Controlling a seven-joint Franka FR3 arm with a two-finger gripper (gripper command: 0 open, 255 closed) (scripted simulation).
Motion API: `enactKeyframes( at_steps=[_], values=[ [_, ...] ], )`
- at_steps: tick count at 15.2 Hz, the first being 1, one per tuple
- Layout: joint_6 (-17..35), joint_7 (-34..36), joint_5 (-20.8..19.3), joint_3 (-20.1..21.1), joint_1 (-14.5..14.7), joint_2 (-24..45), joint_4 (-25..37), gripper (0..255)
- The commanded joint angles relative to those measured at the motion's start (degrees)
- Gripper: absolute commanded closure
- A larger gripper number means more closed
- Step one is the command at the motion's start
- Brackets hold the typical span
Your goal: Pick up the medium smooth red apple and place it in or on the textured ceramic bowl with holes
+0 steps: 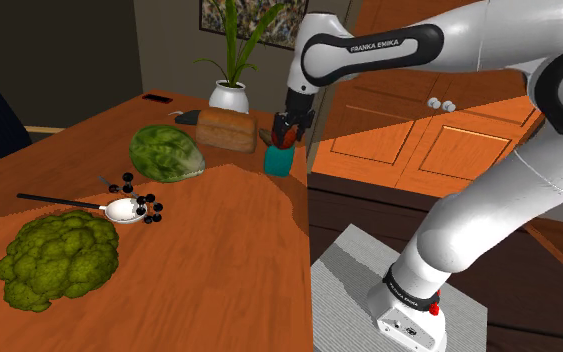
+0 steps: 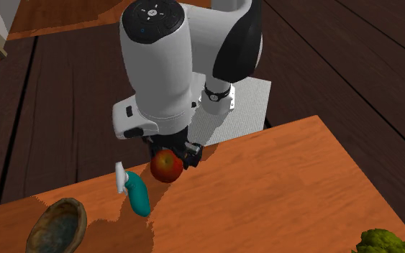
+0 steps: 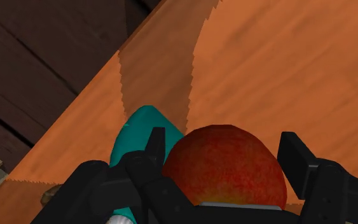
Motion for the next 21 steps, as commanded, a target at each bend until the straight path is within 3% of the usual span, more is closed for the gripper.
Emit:
enactKeyframes(
  at_steps=[1, 12, 21],
  values=[
    [0.12, -2.14, -0.5, -1.39, -0.99, 3.25, 3.19, 255],
    [-2.33, -12.73, -0.27, -7.05, -5.85, 21.74, 24.49, 255],
    [-10.06, -20.16, 2.15, -9.37, -10.75, 41.12, 51.71, 255]
  ],
)
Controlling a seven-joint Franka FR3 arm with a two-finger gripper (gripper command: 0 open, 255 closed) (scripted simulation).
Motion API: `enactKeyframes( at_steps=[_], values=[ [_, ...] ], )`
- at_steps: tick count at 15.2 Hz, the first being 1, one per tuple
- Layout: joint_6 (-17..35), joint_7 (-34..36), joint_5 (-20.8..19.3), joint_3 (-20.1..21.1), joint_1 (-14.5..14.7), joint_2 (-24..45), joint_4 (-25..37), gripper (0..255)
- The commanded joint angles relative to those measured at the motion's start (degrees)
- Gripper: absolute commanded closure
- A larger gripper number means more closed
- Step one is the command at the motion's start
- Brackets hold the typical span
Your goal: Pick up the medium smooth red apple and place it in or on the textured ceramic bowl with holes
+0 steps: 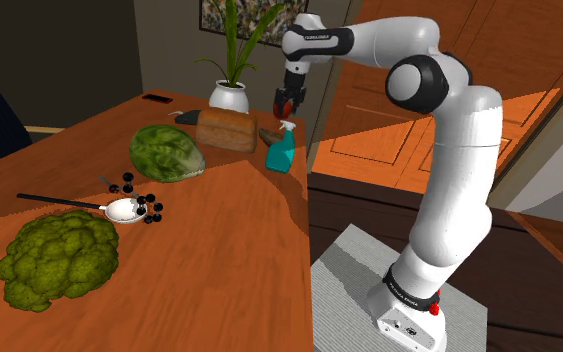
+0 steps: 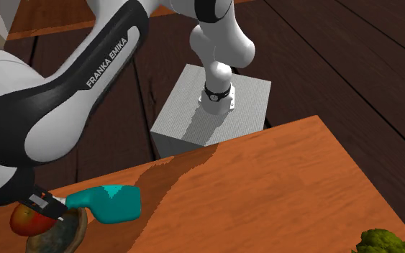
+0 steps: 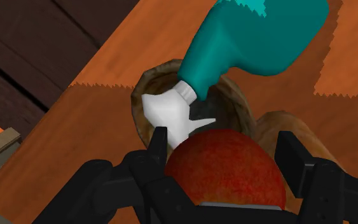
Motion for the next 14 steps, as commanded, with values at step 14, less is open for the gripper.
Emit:
enactKeyframes(
  at_steps=[14],
  values=[
    [2.59, -2.49, 1.18, -0.3, -2.31, 10.63, 8.07, 255]
  ],
)
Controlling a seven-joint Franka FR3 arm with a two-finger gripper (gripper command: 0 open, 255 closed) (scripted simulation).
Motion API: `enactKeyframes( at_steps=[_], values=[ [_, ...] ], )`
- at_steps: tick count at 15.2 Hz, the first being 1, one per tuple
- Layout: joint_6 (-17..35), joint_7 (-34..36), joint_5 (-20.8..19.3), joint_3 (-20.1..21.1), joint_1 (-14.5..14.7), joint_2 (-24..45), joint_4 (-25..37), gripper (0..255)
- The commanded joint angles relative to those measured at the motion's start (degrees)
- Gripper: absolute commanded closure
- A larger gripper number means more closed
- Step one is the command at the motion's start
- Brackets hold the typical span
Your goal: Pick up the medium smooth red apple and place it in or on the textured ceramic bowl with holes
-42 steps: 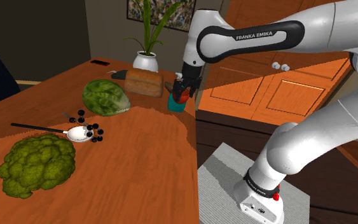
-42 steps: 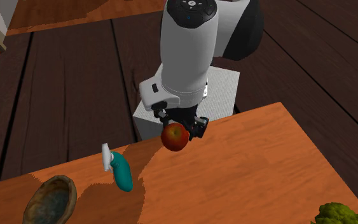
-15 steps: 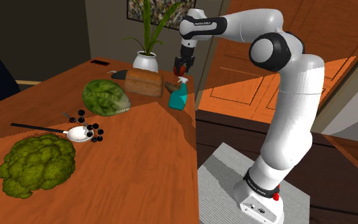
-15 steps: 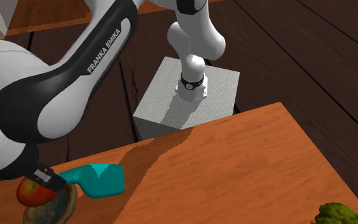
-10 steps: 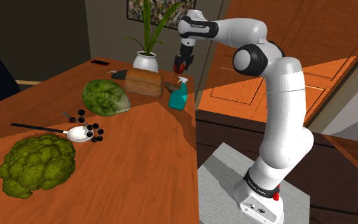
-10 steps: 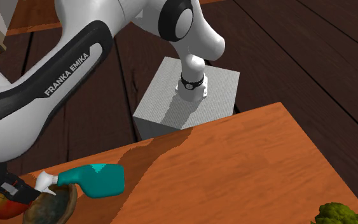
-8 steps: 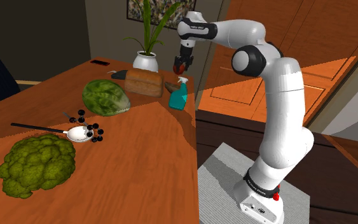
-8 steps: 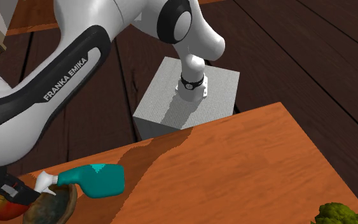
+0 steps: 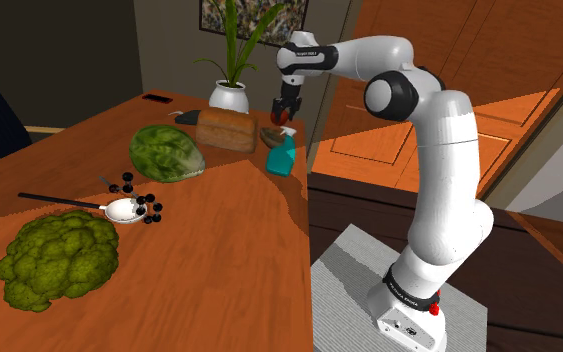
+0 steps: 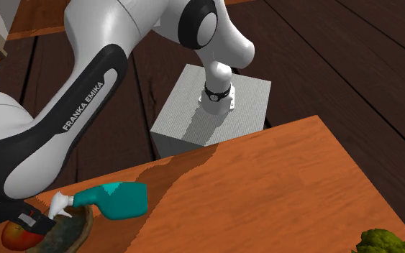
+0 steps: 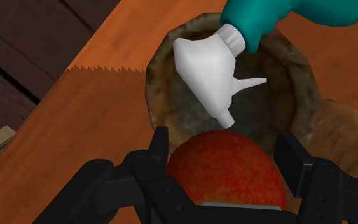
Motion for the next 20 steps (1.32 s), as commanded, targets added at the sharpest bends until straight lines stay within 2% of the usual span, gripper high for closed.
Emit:
enactKeyframes(
  at_steps=[1, 10, 11, 16, 20],
  values=[
    [1.56, -0.02, 0.02, 0.01, 0.01, 0.13, -1.41, 255],
    [2.56, -0.02, 0.03, 0.02, 0.03, 0.22, -2.31, 255],
    [2.56, -0.02, 0.03, 0.02, 0.03, 0.22, -2.31, 0],
    [2.56, -0.02, 0.03, 0.02, 0.03, 0.22, -2.31, 0],
    [-4.22, 0.07, -0.06, -0.03, -0.01, -0.6, 3.65, 0]
  ],
)
